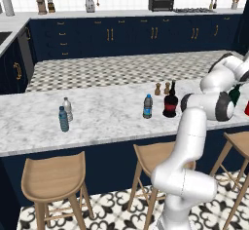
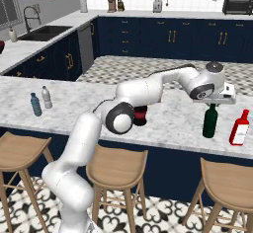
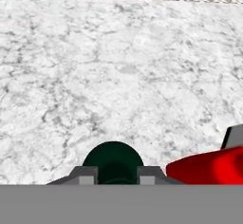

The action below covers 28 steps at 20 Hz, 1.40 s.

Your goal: Move the plastic bottles in the middle to the plastics group, and the glass bottles in the middle to the glass group.

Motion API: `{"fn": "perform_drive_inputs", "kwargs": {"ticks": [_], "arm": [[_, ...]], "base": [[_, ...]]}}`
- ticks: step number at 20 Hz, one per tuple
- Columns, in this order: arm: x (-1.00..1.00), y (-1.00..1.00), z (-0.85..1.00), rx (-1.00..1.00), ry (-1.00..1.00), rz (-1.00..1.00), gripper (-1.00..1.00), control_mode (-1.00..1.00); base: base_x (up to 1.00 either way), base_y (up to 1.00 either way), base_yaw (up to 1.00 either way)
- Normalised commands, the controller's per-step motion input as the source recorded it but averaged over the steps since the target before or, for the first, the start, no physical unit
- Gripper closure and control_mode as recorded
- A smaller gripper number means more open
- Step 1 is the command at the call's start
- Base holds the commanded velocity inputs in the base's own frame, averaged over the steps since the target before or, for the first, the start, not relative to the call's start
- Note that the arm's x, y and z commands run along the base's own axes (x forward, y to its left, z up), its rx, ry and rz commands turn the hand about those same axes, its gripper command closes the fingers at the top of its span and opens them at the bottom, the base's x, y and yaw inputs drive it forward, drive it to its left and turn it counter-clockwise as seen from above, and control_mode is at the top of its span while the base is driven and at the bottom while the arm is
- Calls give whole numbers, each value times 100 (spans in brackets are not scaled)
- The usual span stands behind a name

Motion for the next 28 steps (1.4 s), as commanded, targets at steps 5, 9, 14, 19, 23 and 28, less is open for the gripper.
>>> {"fn": "perform_drive_inputs", "kwargs": {"ticks": [5,9,14,19,23,28], "arm": [[8,-5,-26,-3,-10,4,100,-100],[3,6,-57,-19,-16,1,100,-100],[0,29,-86,-32,-9,0,-100,-100],[7,38,-69,-27,0,0,-100,-100],[2,25,-53,-23,0,0,-100,-100],[13,0,-8,-7,0,1,-100,-100]], "base": [[0,0,0],[0,0,0],[0,0,0],[0,0,0],[0,0,0],[0,0,0]]}}
